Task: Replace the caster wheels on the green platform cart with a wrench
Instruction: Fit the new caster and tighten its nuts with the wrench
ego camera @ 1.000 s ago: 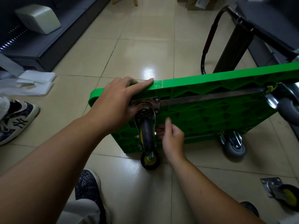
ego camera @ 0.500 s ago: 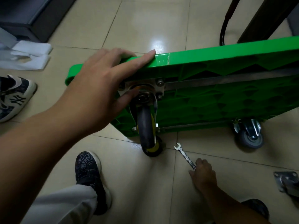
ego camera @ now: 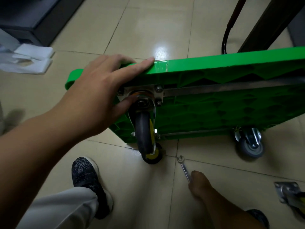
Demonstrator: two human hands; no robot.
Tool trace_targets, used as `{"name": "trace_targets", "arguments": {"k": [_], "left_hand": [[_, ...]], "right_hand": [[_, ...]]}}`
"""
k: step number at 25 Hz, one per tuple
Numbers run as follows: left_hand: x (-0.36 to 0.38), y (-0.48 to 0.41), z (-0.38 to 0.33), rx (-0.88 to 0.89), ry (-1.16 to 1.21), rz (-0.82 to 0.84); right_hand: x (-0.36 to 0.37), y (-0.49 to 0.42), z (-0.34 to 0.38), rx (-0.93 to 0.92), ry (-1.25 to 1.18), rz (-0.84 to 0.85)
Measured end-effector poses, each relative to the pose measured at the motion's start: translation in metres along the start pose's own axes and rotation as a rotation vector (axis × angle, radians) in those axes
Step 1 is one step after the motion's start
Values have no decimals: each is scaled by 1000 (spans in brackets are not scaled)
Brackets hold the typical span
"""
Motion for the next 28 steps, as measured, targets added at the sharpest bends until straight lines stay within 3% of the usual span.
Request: {"name": "trace_targets", "arguments": {"k": [2,6,10,14,18,21,25,28], "left_hand": [[1,-3,0,-17,25,17],[-4,-5,-4,-13,55,14],[-4,-3,-11,-49,47,3],[-18,14,-26,-78,87,-73],[-37,20,-36,-91,57,-41],[-42,12,-31,-91,61,-40],[-26,-8,-12,-90,77,-41],[-19,-22,-3,-58,87,43]], "right_hand": [[-8,3,-6,-27,-96,104],[-88,29,6,-54,-403,111],[-213,97,44,-370,-586,93],[-295,189,56,-593,-534,-4],[-318,226,60,-585,-428,-65],[-327,208,79,-607,-260,-377],[-338,168,107,-786,190,-853],[-338,144,116,-834,392,-982]]}}
Point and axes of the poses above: each hand's wrist, its own y-axis away from the middle knuckle, its own x-axis out of the palm, z = x × y, the point moved 3 cm from there along -y, towards the middle knuckle, and after that the axes turned 5 degrees about -z, right-handed, at the moved point
